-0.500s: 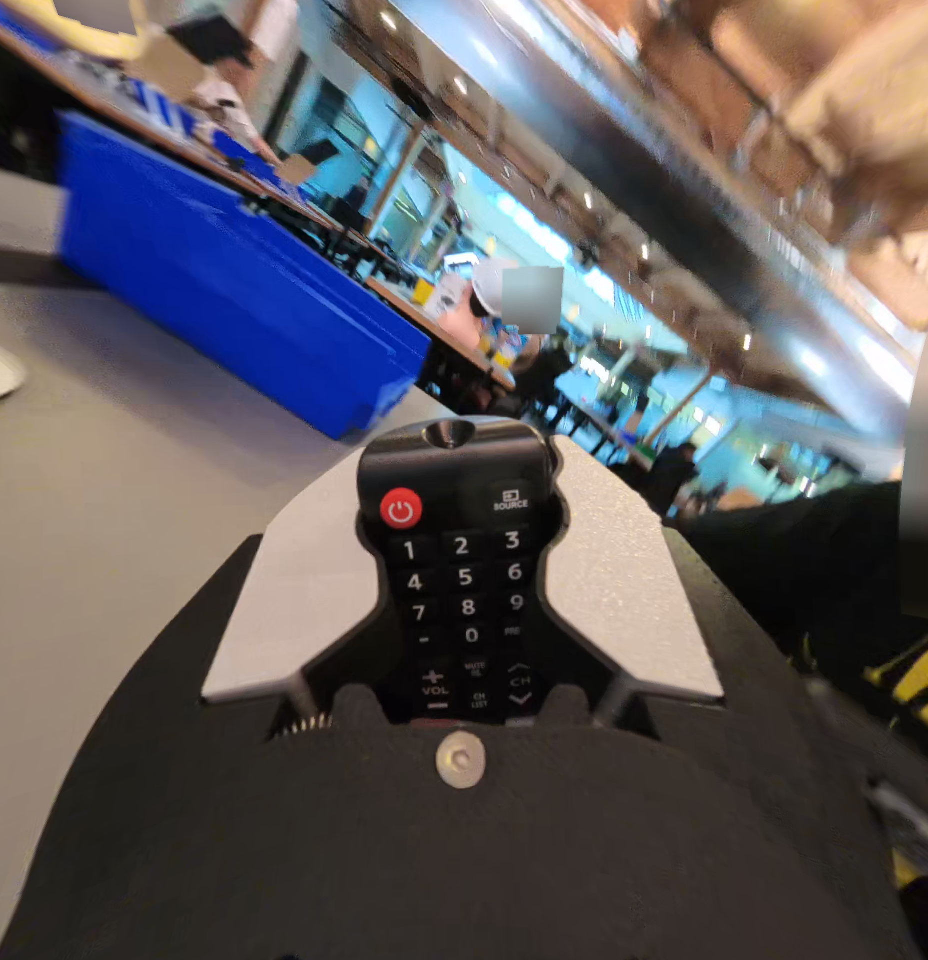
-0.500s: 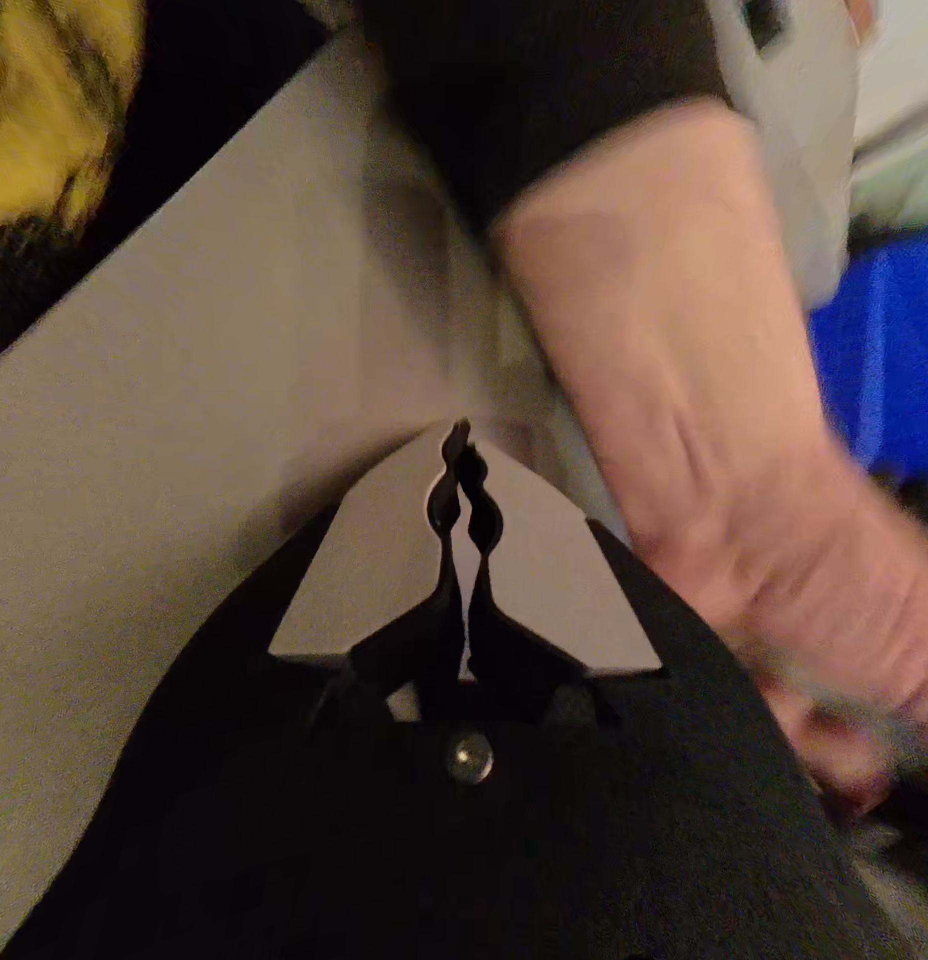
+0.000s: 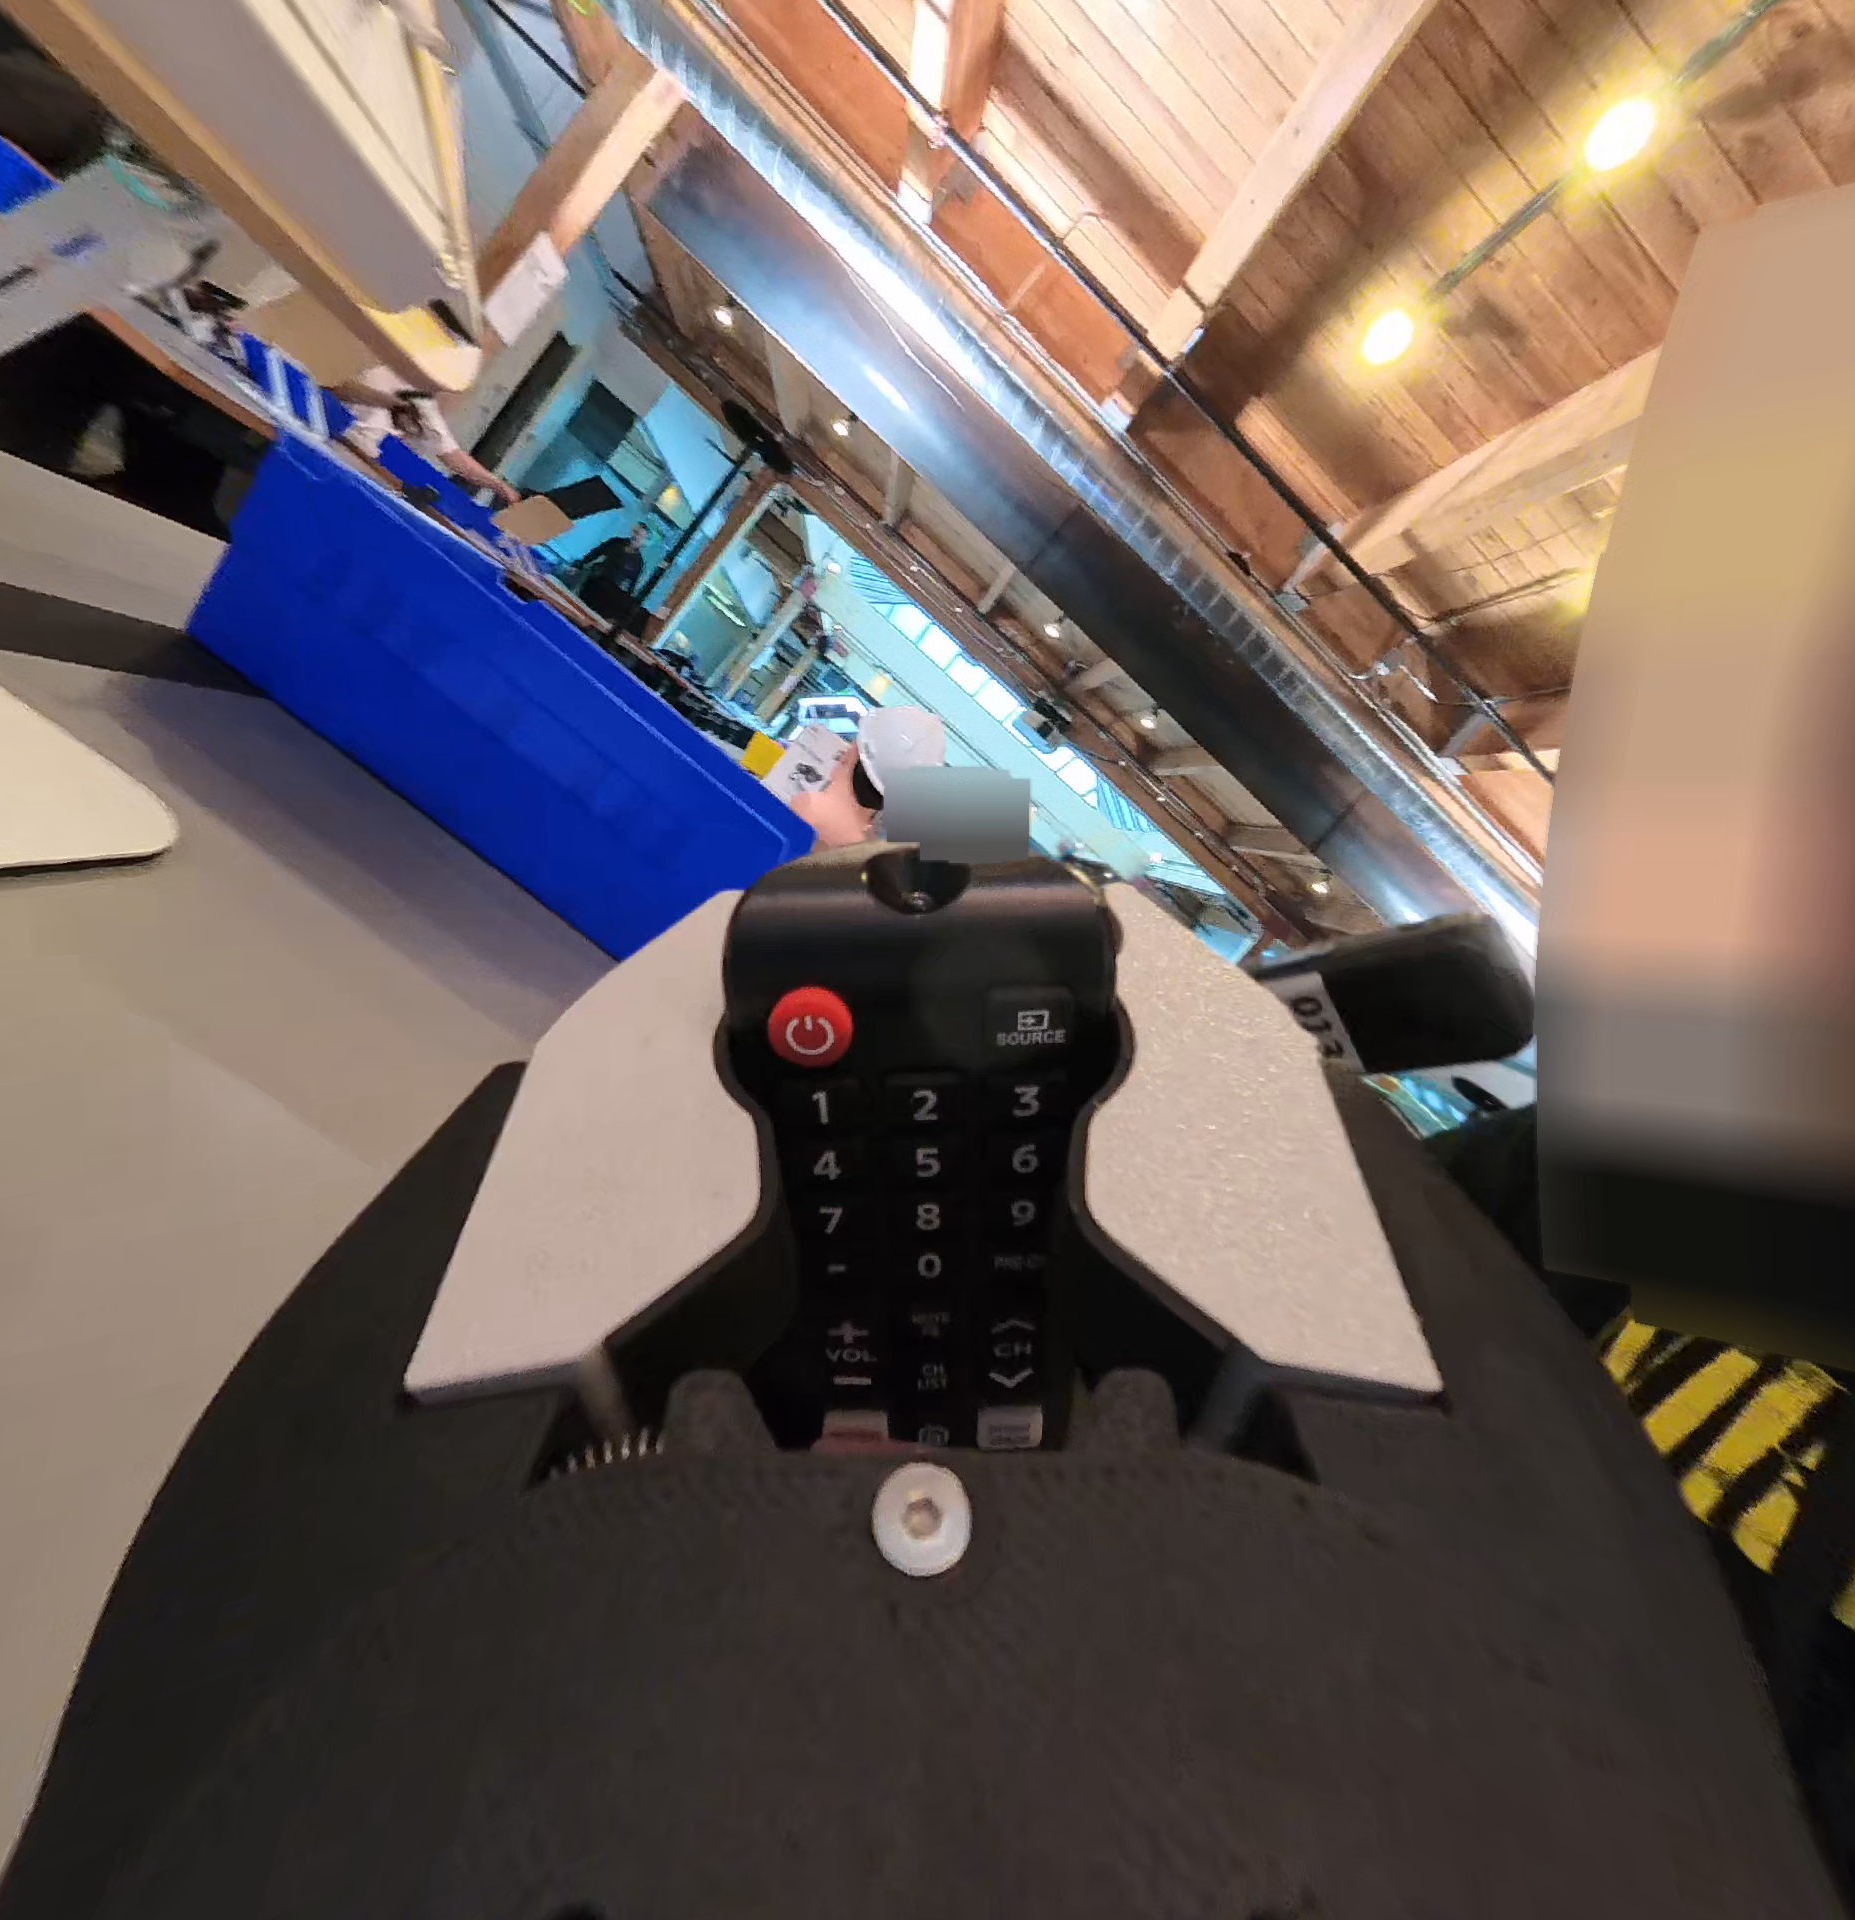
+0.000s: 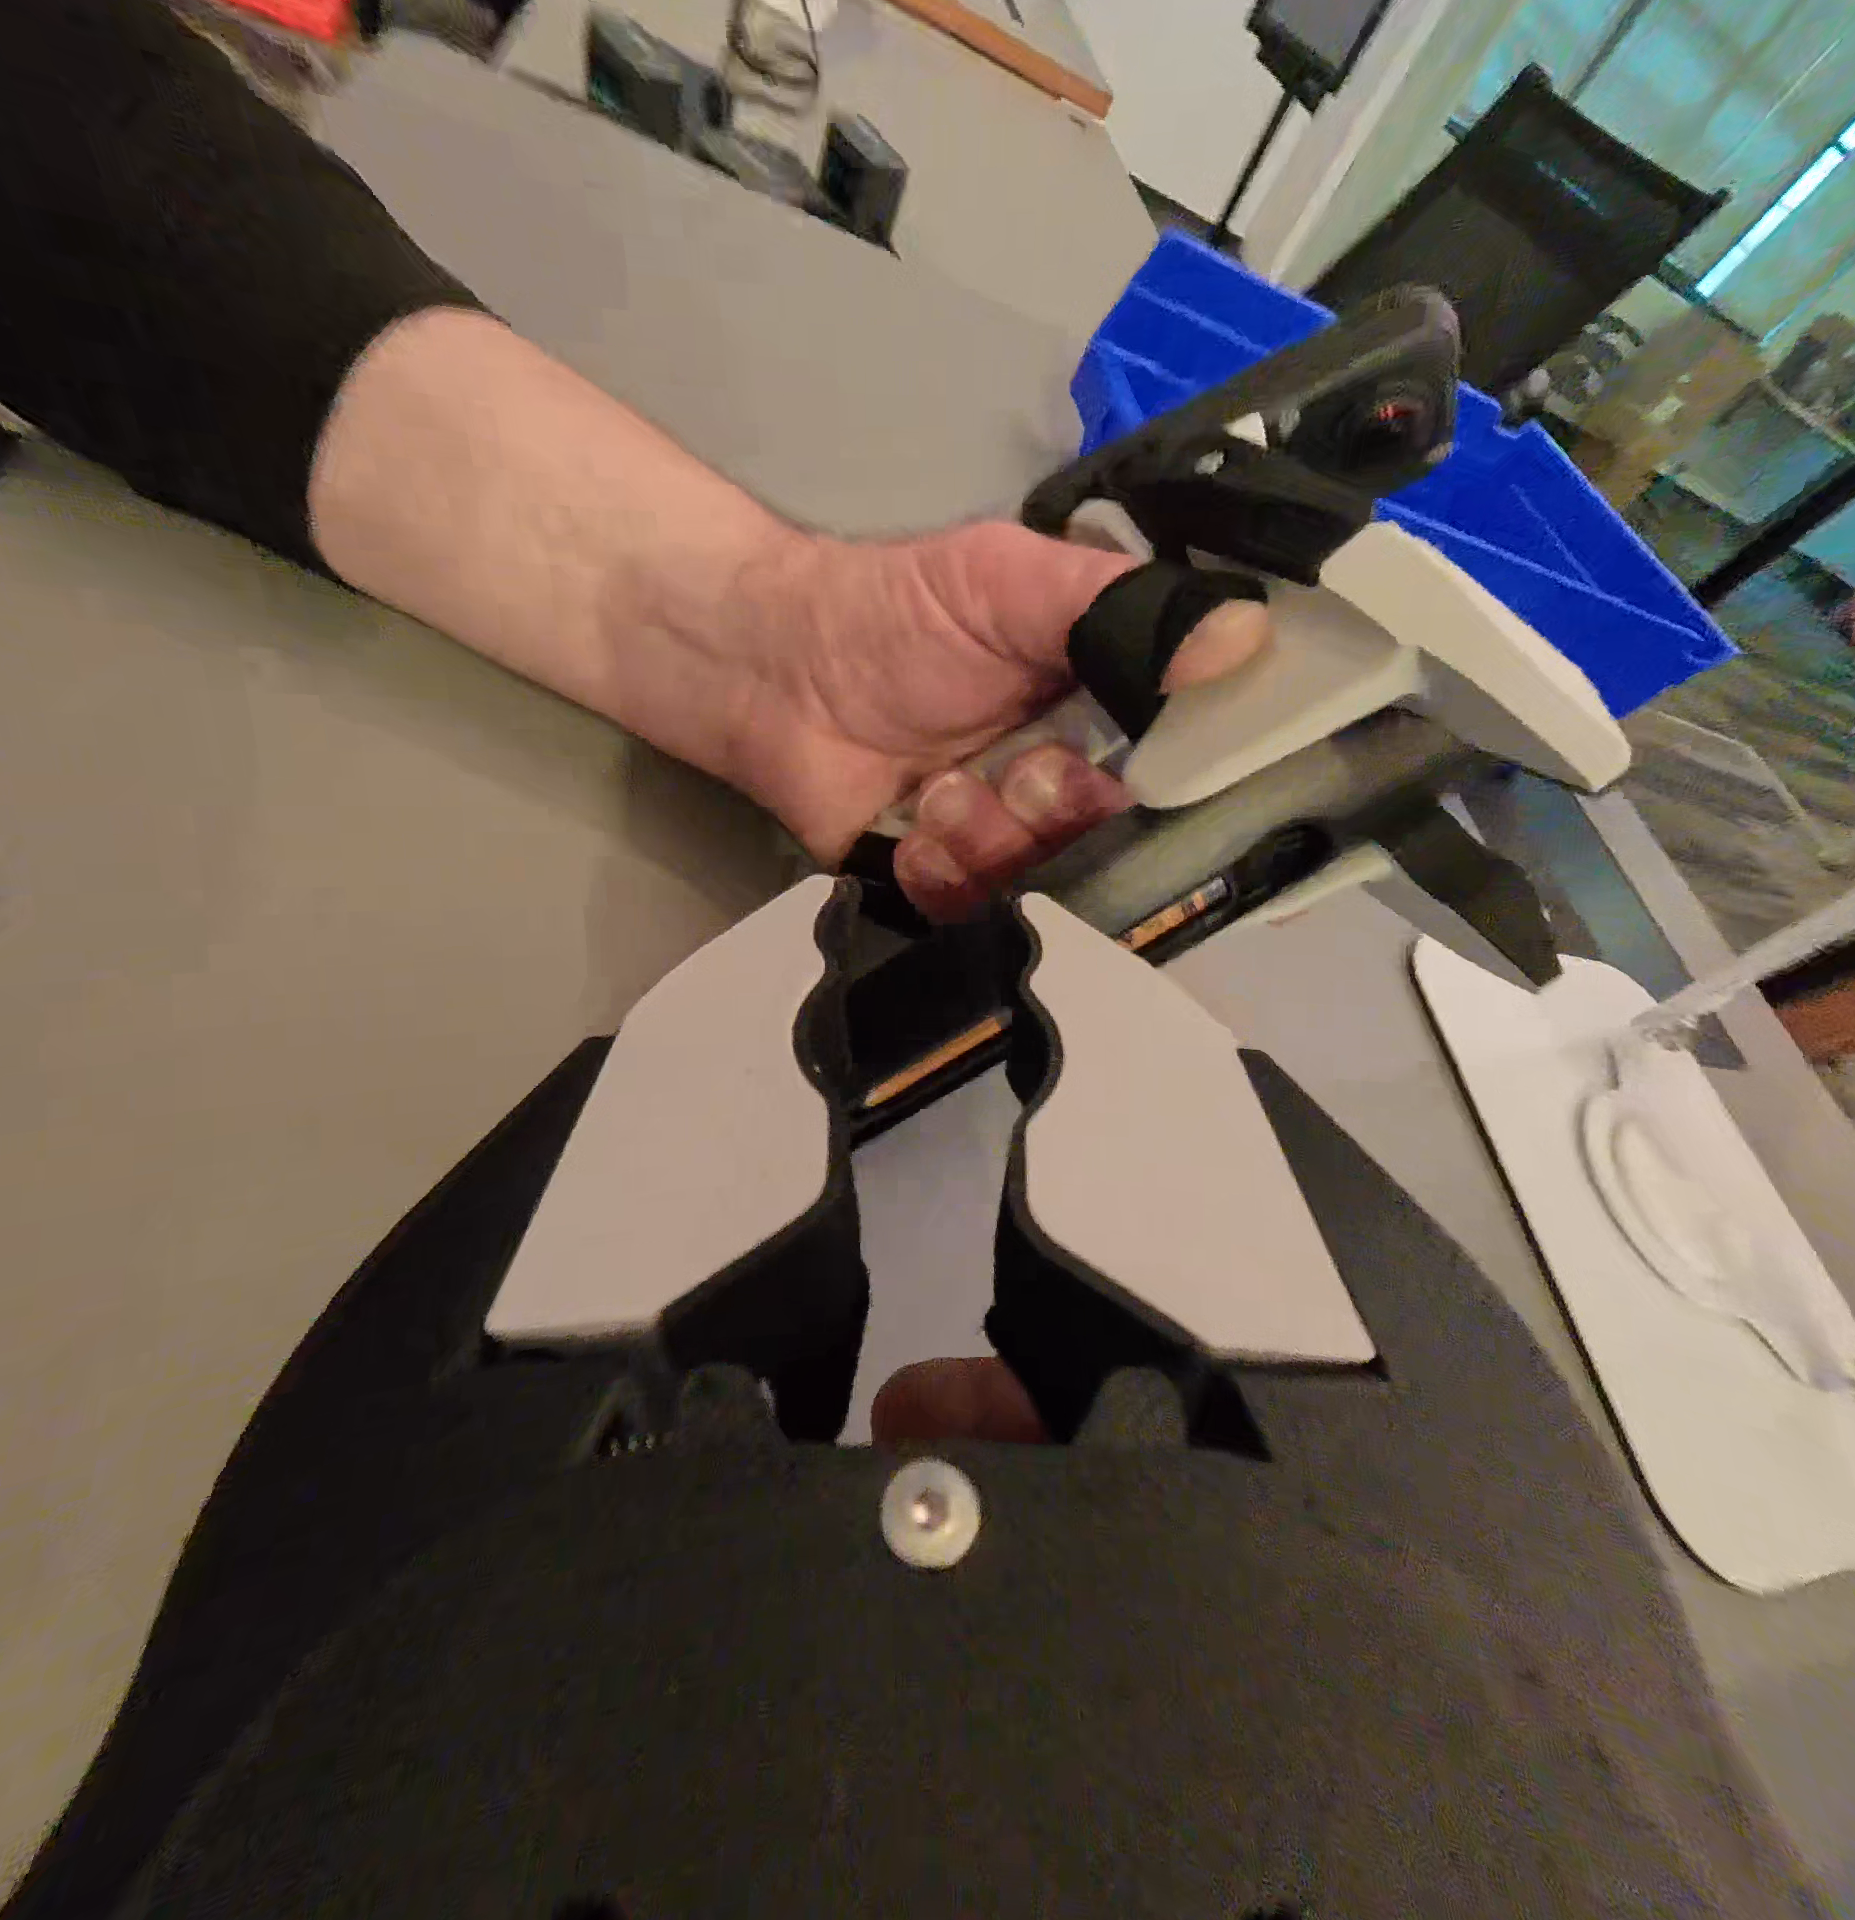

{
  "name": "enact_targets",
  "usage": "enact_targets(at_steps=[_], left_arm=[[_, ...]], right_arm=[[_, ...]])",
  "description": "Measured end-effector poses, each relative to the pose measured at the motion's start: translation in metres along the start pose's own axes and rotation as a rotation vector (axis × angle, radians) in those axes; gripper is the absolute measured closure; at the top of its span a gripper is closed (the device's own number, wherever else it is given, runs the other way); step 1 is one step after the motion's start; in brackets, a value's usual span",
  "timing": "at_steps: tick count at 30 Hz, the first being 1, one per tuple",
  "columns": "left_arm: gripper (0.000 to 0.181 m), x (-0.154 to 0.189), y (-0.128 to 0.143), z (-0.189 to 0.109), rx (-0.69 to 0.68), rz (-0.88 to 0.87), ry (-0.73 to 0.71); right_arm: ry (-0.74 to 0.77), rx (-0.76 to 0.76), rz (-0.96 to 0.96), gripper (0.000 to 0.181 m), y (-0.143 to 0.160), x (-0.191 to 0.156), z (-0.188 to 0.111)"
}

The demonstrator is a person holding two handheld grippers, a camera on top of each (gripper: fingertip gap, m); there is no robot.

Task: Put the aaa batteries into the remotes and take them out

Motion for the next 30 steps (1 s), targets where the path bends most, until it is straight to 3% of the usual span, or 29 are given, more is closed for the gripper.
enact_targets(at_steps=[3, 5, 9, 13, 16, 17, 22, 30], left_arm=[[0.122, 0.003, 0.002, 0.002, 0.002, -0.029, 0.045], [0.122, 0.002, 0.001, 0.000, 0.011, -0.051, 0.054], [0.119, 0.005, -0.006, -0.003, 0.042, -0.064, 0.093], [0.119, 0.007, -0.005, -0.003, 0.038, -0.066, 0.107], [0.119, 0.009, -0.006, -0.002, 0.039, -0.073, 0.122], [0.119, 0.010, -0.006, -0.003, 0.040, -0.075, 0.128], [0.120, 0.014, -0.015, -0.008, 0.064, -0.057, 0.141], [0.120, 0.014, -0.042, -0.028, 0.107, 0.015, 0.140]], right_arm=[[-0.186, -0.025, 0.031, 0.142, -0.012, -0.014, -0.004], [-0.376, -0.037, 0.081, 0.134, -0.024, -0.037, -0.003], [-0.605, -0.146, 0.125, 0.117, -0.030, -0.085, 0.015], [-0.702, -0.269, 0.115, 0.121, -0.020, -0.122, 0.037], [-0.739, -0.332, 0.120, 0.143, -0.011, -0.140, 0.047], [-0.710, -0.340, 0.096, 0.162, -0.009, -0.140, 0.050], [-0.667, -0.375, 0.087, 0.163, -0.005, -0.123, 0.045], [-0.360, -0.484, 0.261, 0.164, 0.048, -0.013, -0.026]])
Point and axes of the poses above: each gripper's, where its closed fingertips meet, z out along the fingers, y out of its underside, x = y × z across the jaws, the point moved 8 cm from there along -z, back along the fingers, and after that the axes turned 14 degrees about x, right-handed, at the moved point
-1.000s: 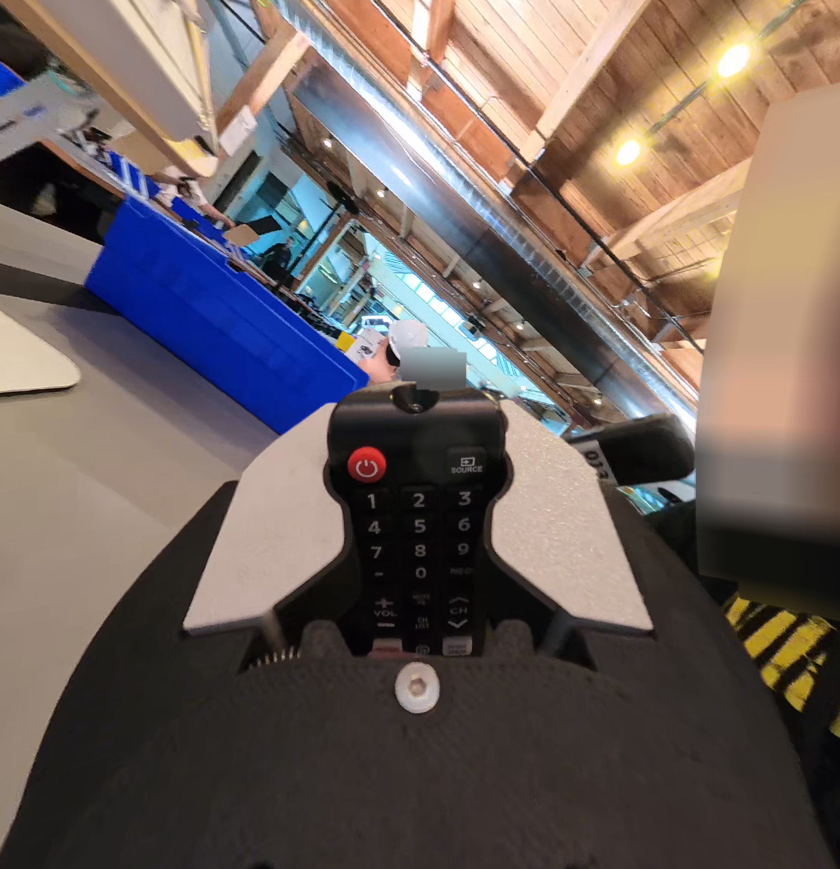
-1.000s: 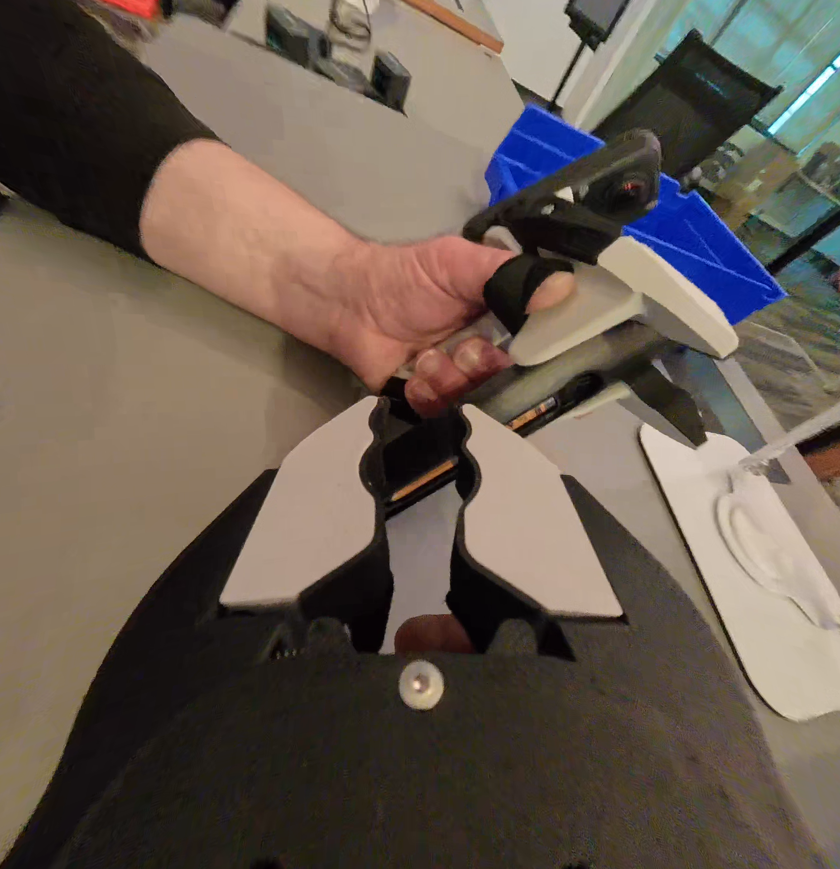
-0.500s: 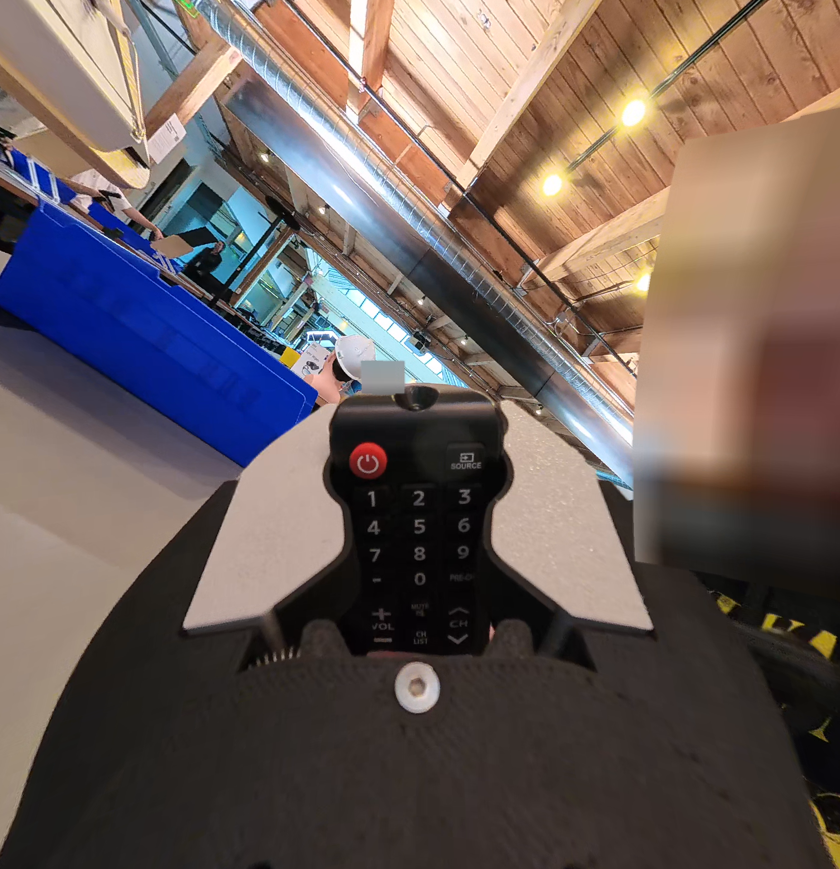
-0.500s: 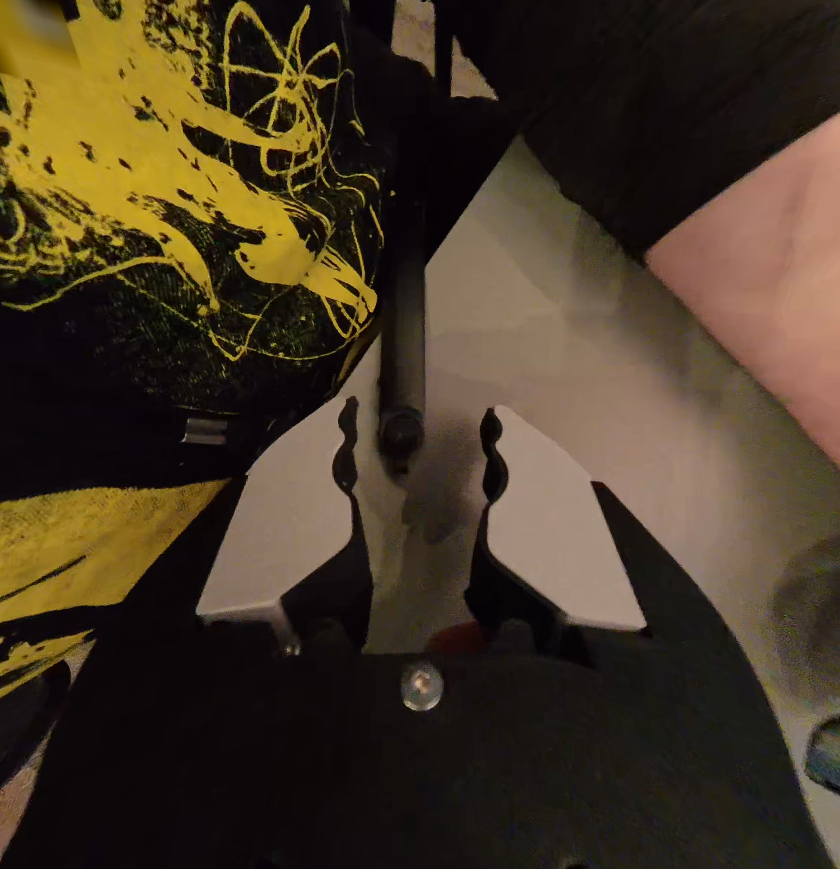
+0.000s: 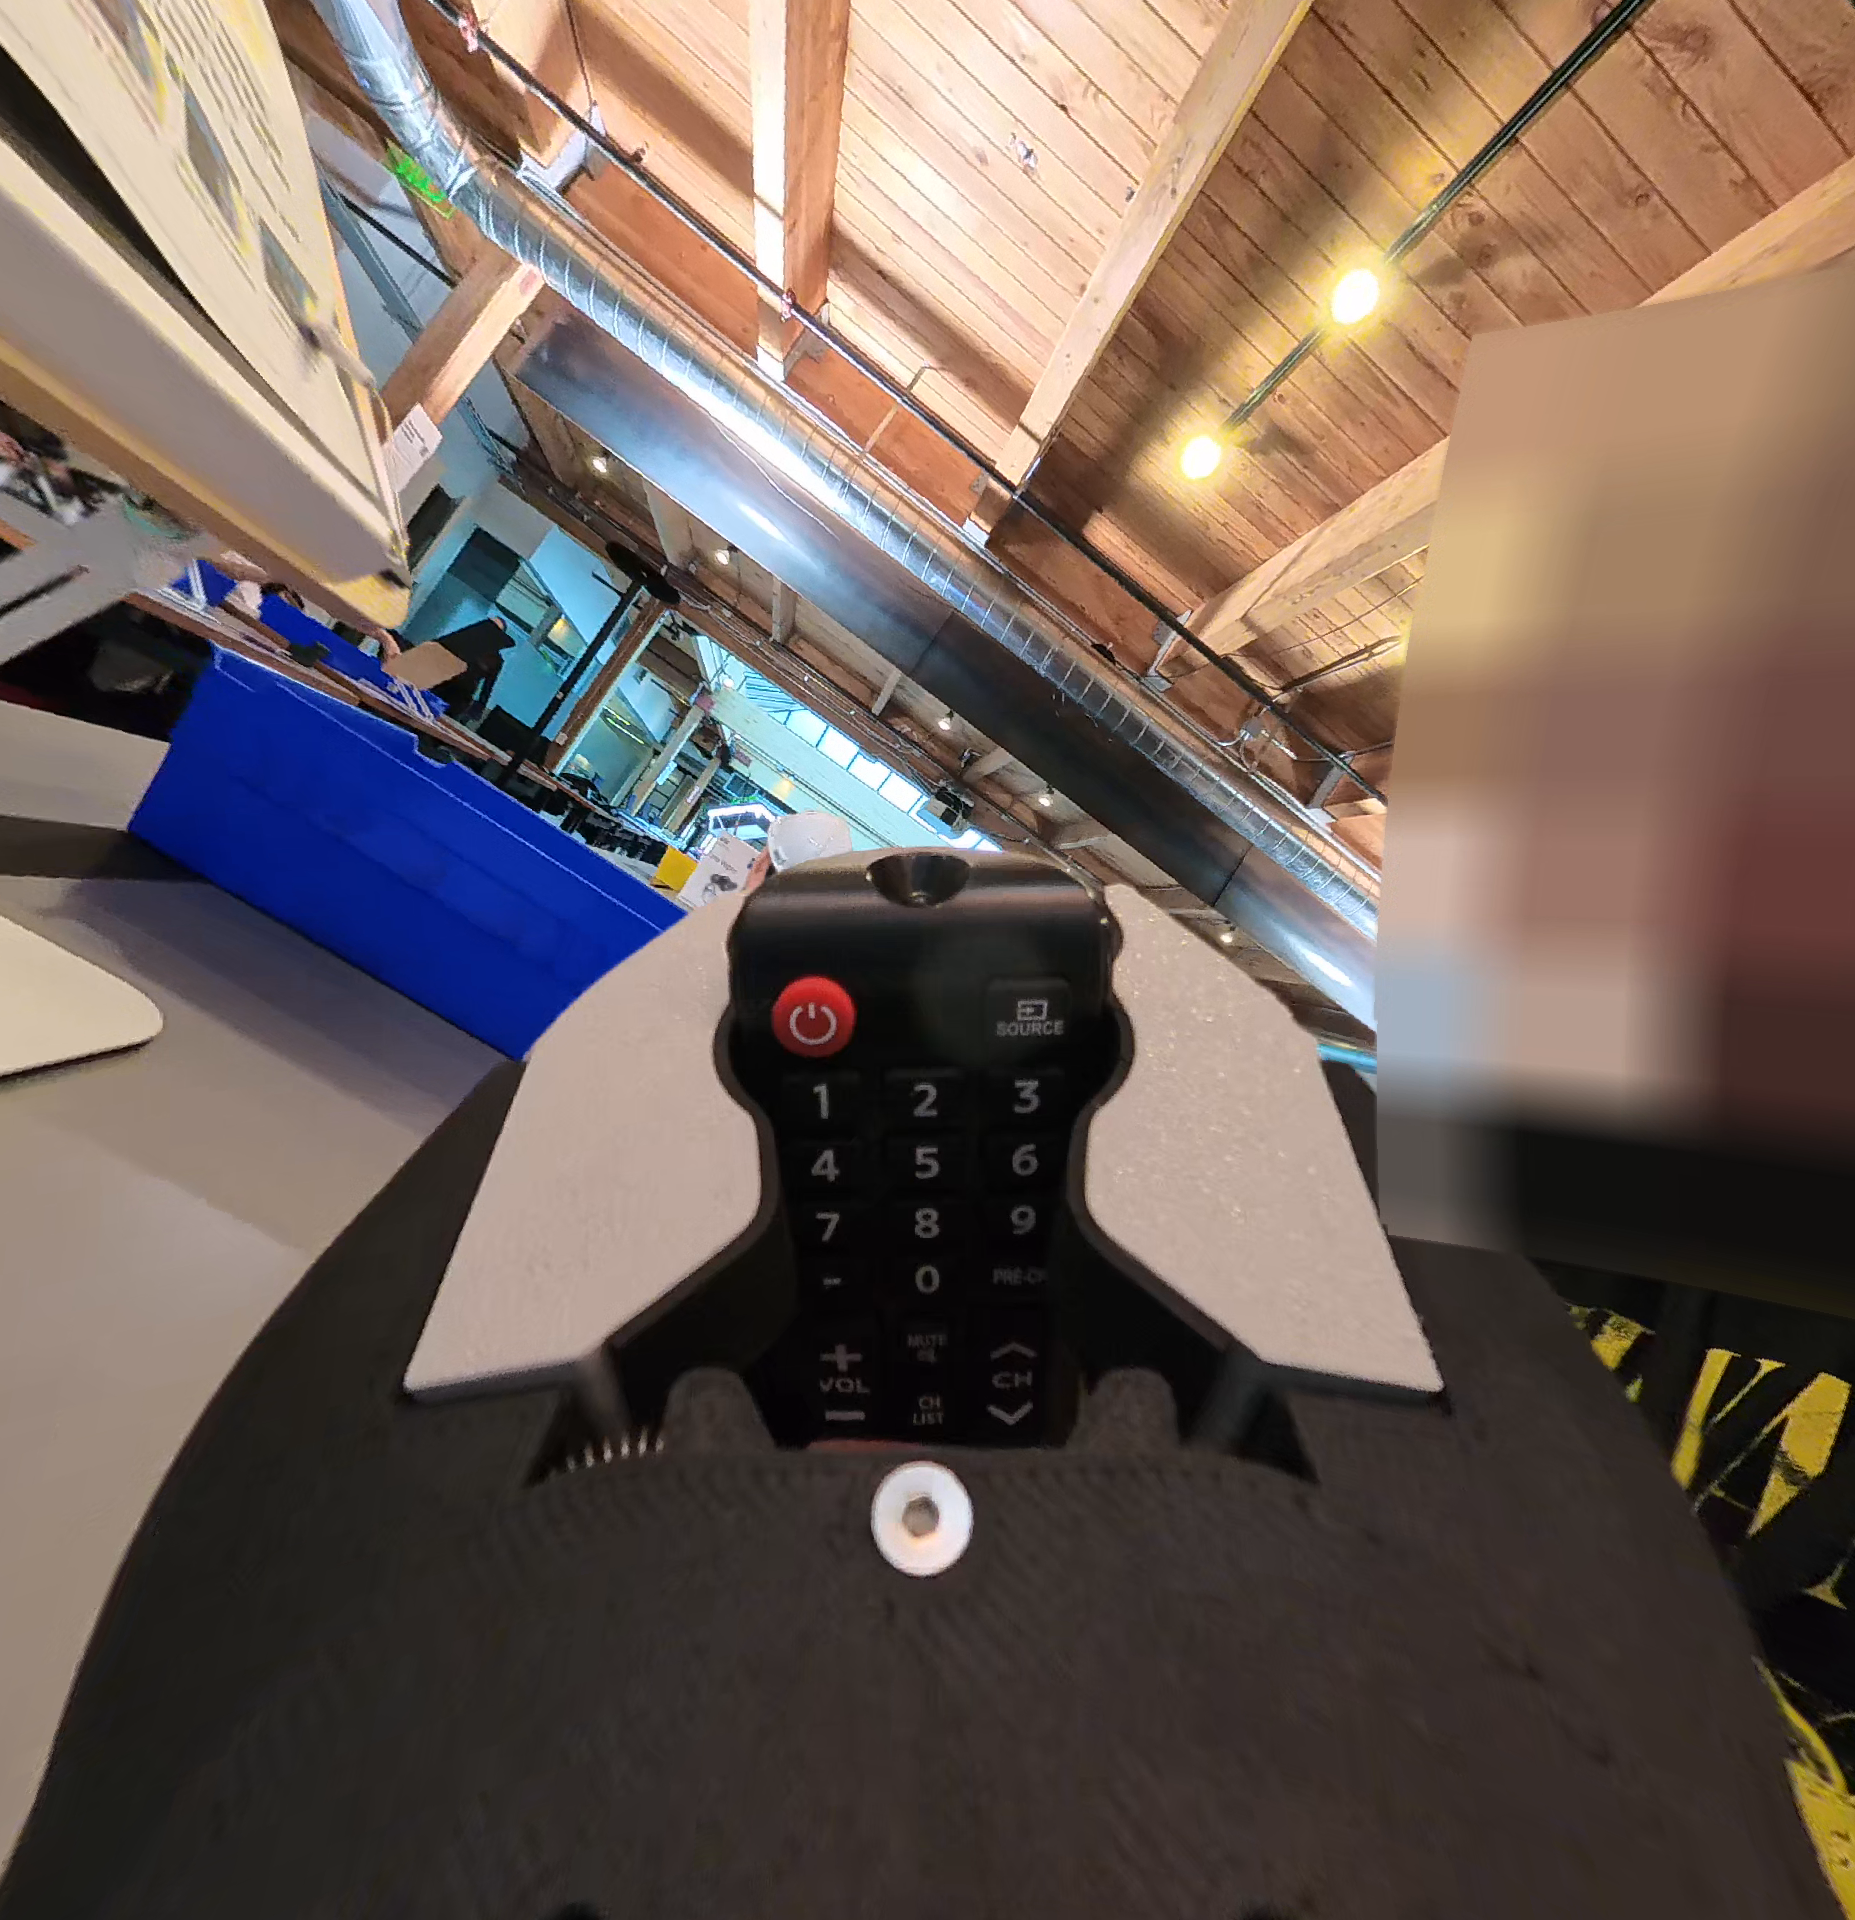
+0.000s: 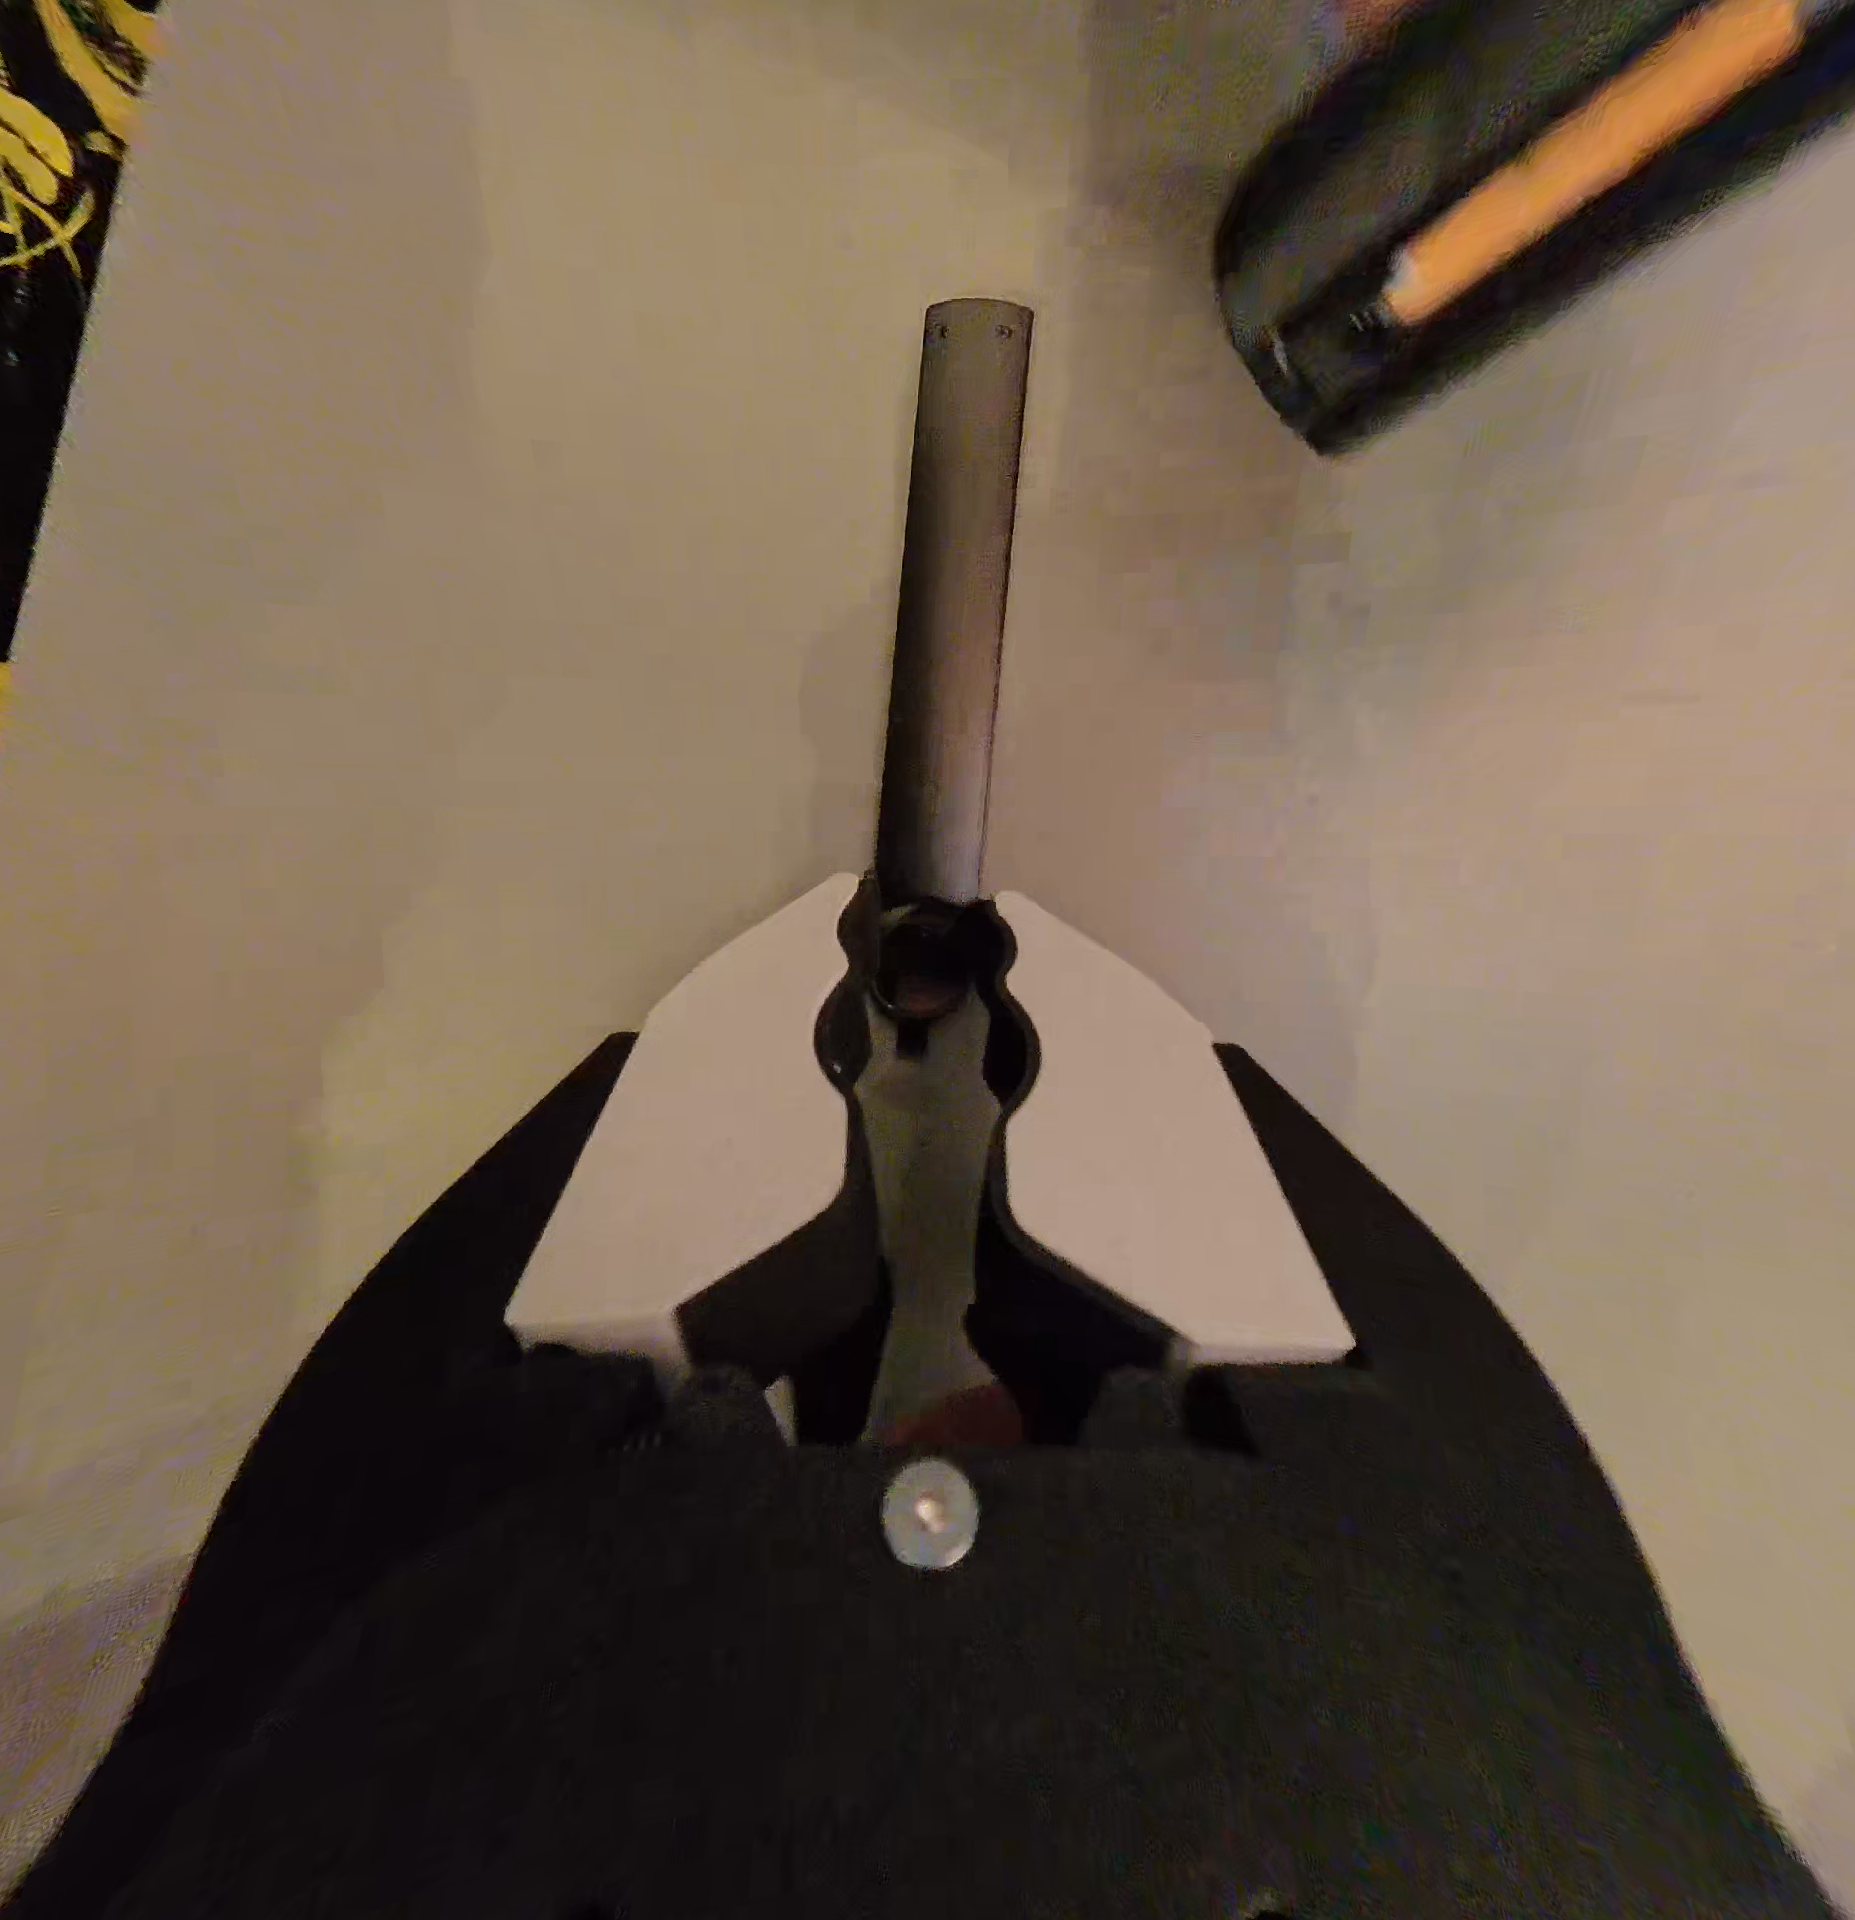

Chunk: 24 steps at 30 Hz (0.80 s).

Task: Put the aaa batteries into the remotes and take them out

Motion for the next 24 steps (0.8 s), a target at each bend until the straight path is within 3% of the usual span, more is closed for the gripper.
enact_targets(at_steps=[5, 7, 9, 12, 16, 17, 21, 24], left_arm=[[0.120, 0.004, 0.001, 0.003, -0.033, 0.034, 0.028], [0.120, 0.009, 0.005, 0.007, -0.062, 0.045, 0.060], [0.120, 0.012, 0.008, 0.010, -0.079, 0.056, 0.088], [0.120, 0.018, 0.016, 0.015, -0.125, 0.081, 0.137], [0.121, 0.023, 0.032, 0.020, -0.197, 0.117, 0.201], [0.122, 0.023, 0.035, 0.020, -0.213, 0.112, 0.206], [0.122, 0.027, 0.042, 0.017, -0.267, 0.154, 0.240], [0.123, 0.031, 0.041, 0.014, -0.288, 0.178, 0.269]], right_arm=[[0.201, -0.010, 0.094, 0.163, 0.031, 0.039, -0.038], [0.239, -0.009, 0.138, 0.140, 0.036, 0.047, -0.046], [0.274, 0.040, 0.150, 0.127, 0.030, 0.048, -0.054], [0.263, 0.241, 0.182, 0.127, 0.001, 0.044, -0.058], [0.151, 0.550, 0.296, 0.140, -0.038, 0.044, -0.039], [0.119, 0.587, 0.334, 0.146, -0.043, 0.045, -0.031], [0.080, 0.653, 0.392, 0.139, -0.056, 0.054, -0.004], [-0.046, 0.726, 0.493, 0.144, -0.061, 0.060, 0.007]])
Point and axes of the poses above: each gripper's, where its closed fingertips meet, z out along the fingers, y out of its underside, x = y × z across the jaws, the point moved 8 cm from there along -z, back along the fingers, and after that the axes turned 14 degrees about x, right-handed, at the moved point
